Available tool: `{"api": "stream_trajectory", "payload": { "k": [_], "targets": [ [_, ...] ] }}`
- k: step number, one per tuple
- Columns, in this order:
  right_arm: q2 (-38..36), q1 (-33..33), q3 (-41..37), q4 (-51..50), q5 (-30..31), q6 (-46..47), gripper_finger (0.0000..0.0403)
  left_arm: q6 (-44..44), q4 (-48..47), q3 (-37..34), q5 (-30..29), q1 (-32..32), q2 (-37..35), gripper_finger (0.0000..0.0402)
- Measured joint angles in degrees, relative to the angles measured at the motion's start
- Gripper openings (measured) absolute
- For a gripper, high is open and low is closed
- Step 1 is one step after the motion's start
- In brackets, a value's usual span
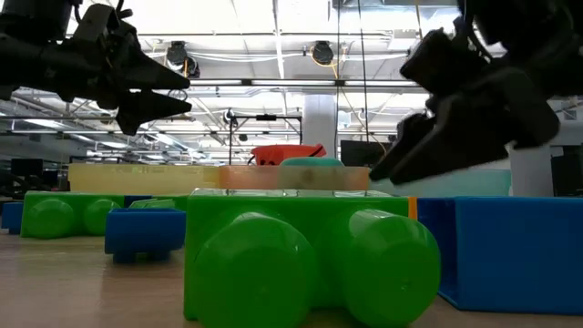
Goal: Pick & Place Toys
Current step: Put the red game piece into the yellow bin
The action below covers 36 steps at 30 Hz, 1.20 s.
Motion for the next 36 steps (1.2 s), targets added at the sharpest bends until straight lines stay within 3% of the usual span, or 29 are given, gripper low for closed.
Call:
{"api": "stream_trajectory", "payload": {
  "k": [9, 16, 21, 27, 32, 36],
  "targets": [
    [5.3, -0.2, 2.4, -0.6, -4.5, -1.3, 0.0291, -0.7, 0.2, 0.0, 0.0, 0.0, 0.2, 0.0241],
    [-2.6, 2.3, 2.3, -13.6, -11.8, 2.1, 0.0274, -1.3, 0.2, 0.0, 0.0, 0.0, 0.2, 0.0241],
    [-9.9, 6.1, 2.1, -24.0, -6.0, 3.4, 0.0265, -1.3, 0.2, 0.0, 0.0, 0.0, 0.2, 0.0241],
    [-12.5, 9.0, 2.1, -26.4, 5.2, 3.1, 0.0261, -1.3, 0.2, 0.0, 0.0, 0.0, 0.2, 0.0241],
    [-8.8, 6.9, 2.1, -25.8, 5.4, 3.2, 0.0259, -1.3, 0.2, 0.0, 0.0, 0.0, 0.2, 0.0241],
    [-4.6, 4.0, 2.2, -25.4, -0.3, 3.5, 0.0258, -1.5, 0.2, 0.0, 0.0, 0.0, 0.2, 0.0241]
  ]
}}
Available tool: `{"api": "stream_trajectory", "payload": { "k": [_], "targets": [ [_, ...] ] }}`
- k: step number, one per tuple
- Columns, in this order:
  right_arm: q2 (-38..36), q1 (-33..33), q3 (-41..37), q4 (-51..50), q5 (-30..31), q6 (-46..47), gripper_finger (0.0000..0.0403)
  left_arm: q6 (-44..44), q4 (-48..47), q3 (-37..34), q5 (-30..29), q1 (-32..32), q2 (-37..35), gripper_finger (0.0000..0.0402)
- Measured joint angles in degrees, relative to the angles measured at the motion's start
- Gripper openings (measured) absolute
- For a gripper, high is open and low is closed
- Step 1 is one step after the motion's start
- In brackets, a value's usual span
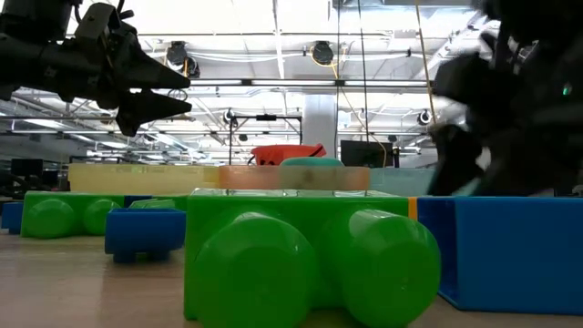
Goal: Pick & Place Toys
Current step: Put the red game piece into the yellow bin
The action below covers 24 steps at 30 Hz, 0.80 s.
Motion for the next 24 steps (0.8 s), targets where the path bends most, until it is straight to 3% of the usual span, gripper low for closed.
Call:
{"api": "stream_trajectory", "payload": {
  "k": [3, 10, 24],
  "targets": [
    [2.2, -1.7, 0.1, 0.3, -3.2, 0.0, 0.0256, 0.0, 0.0, 0.0, 0.0, 0.0, 0.0, 0.0241],
    [2.4, -2.6, 0.1, 0.8, -3.7, -0.1, 0.0235, 0.2, 0.0, 0.0, 0.0, 0.0, 0.0, 0.0241],
    [-0.1, -2.6, -0.1, -1.1, -6.1, -3.4, 0.0129, -1.6, -0.1, 0.0, 0.0, 0.0, 0.0, 0.0241]
  ]
}}
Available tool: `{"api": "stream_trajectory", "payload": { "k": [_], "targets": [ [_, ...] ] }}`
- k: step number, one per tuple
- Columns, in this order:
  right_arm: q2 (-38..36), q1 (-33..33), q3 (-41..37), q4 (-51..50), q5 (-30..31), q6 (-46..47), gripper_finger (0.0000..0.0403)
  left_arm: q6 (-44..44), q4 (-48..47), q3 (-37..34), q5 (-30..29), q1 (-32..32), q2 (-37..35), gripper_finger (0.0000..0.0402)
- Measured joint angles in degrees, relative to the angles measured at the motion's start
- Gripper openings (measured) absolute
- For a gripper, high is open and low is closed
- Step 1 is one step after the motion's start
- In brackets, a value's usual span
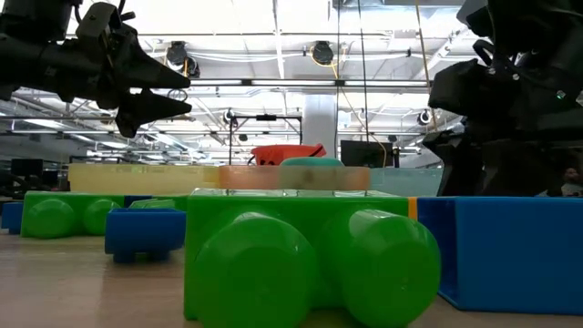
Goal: Pick & Place Toys
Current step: Put the red game piece into the yellow bin
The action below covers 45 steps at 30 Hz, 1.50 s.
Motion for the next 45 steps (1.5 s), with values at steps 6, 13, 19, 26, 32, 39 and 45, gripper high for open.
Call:
{"api": "stream_trajectory", "payload": {
  "k": [6, 13, 19, 26, 32, 39, 45],
  "targets": [
    [-6.3, 0.8, 0.0, -5.7, 0.3, 0.3, 0.0131, -0.2, 0.0, 0.0, -0.4, 0.0, 0.0, 0.0241],
    [-13.0, 5.7, 0.0, -10.9, 7.0, 1.9, 0.0128, -1.2, 2.7, 0.0, -0.8, 0.0, 0.0, 0.0241],
    [-17.2, 9.6, 0.0, -13.4, 21.2, 0.5, 0.0128, -3.0, 7.0, 0.0, -1.3, 0.0, 0.0, 0.0241],
    [-17.0, 10.3, 0.0, -8.3, 33.2, -7.4, 0.0128, 0.1, 3.7, 8.1, 2.1, 0.0, 1.7, 0.0241],
    [-14.5, 10.3, 0.0, -2.2, 38.3, -15.1, 0.0130, 2.3, -4.8, 21.0, 3.6, 0.3, 11.4, 0.0241],
    [-12.4, 12.3, 0.0, 0.6, 46.8, -20.9, 0.0131, 1.6, -5.0, 34.6, 3.8, 1.5, 27.5, 0.0241],
    [-12.1, 13.6, 0.1, 3.8, 50.2, -24.4, 0.0132, 1.4, -5.3, 45.8, 8.5, 2.5, 39.4, 0.0241]
  ]
}}
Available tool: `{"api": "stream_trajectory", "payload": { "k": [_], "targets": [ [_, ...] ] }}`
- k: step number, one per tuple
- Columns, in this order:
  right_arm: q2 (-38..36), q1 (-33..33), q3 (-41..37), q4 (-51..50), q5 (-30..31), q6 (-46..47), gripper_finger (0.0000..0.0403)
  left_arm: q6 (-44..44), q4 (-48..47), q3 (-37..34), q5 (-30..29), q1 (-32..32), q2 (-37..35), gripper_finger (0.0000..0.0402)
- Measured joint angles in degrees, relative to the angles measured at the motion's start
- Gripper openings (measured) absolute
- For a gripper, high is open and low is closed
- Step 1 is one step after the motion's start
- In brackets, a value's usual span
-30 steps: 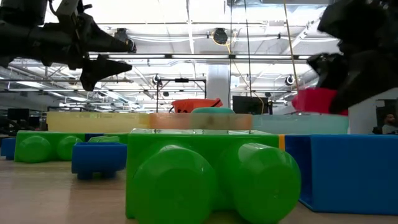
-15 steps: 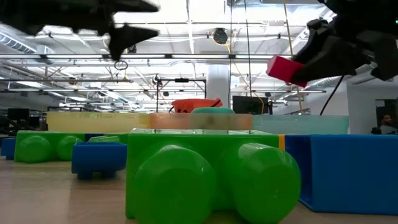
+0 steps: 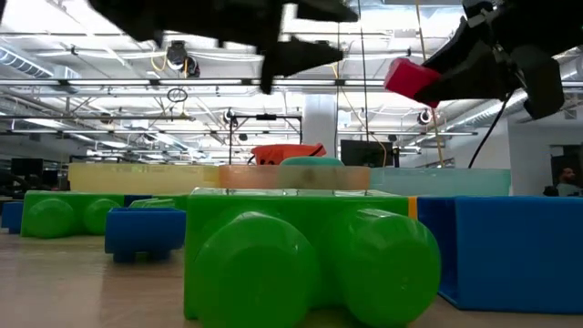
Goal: Pick & Place Toys
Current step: Put the red game piece into the yellow bin
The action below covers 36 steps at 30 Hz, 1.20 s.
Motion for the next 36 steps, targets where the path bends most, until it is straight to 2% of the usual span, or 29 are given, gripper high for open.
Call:
{"api": "stream_trajectory", "payload": {
  "k": [2, 4, 8, 11, 16, 24, 33, 36],
  "targets": [
    [0.0, 0.0, 0.0, 0.5, 0.8, -0.8, 0.0132, 0.1, -1.7, 3.8, 1.0, 0.1, 2.9, 0.0244],
    [0.0, 0.0, 0.0, 0.6, 0.9, -1.0, 0.0132, 1.2, -7.6, 8.0, 2.2, 0.4, 4.8, 0.0256],
    [0.0, 0.0, 0.0, 0.6, 0.9, -1.0, 0.0132, 2.3, -22.7, 16.1, 1.8, 1.0, 6.7, 0.0296],
    [0.0, 0.0, 0.0, 0.6, 0.9, -1.0, 0.0132, 2.1, -28.2, 19.6, 2.2, 1.7, 7.8, 0.0325],
    [0.0, 0.0, 0.0, 1.0, 1.0, -1.3, 0.0132, -2.7, -27.7, 20.6, 2.2, 2.5, 8.0, 0.0351],
    [0.0, 0.0, 0.0, 7.8, 4.2, -3.4, 0.0132, -8.0, -26.4, 20.6, 2.3, 3.1, 8.0, 0.0354],
    [2.2, -0.3, 0.0, 19.6, 5.6, -14.8, 0.0132, -13.2, -25.8, 20.6, 2.4, 4.0, 8.0, 0.0353],
    [3.3, -0.8, 0.0, 21.4, 5.5, -17.0, 0.0132, -14.7, -25.8, 20.6, 4.3, 4.5, 8.0, 0.0345]
  ]
}}
